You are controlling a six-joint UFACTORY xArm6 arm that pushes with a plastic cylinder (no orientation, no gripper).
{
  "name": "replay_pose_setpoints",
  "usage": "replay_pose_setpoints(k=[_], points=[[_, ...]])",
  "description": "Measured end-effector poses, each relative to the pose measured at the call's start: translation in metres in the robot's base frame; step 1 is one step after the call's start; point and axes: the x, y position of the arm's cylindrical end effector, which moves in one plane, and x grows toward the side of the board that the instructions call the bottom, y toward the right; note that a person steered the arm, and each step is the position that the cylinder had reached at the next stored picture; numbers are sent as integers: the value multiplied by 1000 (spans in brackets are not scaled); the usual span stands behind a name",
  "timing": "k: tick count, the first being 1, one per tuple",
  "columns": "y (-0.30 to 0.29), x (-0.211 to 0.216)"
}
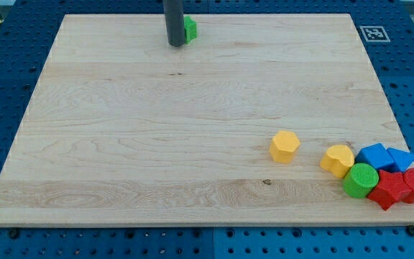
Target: Move the red star into the yellow hexagon
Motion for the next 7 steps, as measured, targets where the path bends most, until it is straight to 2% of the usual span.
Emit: replay_pose_setpoints(k=[3,4,6,7], points=[[14,-20],[26,7],[174,55],[265,104]])
